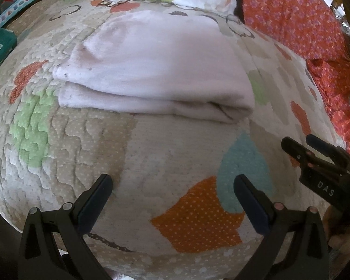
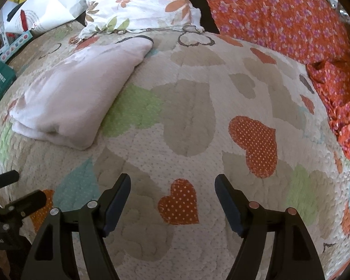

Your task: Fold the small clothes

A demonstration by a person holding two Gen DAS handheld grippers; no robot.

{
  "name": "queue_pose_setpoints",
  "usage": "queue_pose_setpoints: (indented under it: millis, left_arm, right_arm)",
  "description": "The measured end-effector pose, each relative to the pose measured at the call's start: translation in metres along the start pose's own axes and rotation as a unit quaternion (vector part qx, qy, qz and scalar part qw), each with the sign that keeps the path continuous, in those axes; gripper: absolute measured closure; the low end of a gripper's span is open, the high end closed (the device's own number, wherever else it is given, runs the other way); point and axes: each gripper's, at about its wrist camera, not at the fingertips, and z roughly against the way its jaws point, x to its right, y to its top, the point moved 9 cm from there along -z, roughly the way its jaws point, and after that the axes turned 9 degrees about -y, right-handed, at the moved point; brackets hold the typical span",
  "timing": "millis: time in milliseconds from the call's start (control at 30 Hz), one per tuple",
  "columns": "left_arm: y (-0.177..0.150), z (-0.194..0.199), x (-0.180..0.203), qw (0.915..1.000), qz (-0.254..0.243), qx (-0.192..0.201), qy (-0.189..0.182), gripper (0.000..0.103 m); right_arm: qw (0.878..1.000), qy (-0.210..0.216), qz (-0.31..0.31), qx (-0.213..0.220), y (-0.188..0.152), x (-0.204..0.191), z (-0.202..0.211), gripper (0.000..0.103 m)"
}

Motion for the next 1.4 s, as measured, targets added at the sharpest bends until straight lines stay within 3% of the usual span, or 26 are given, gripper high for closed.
queue_pose_setpoints:
  millis: [1400]
  left_arm:
    - [0.0, 0.0, -0.009, 0.9998, -0.002, 0.005, 0.019, 0.0]
  right_arm:
    - [1.0, 0.006, 0.013, 0.004, -0.002, -0.013, 0.001, 0.021]
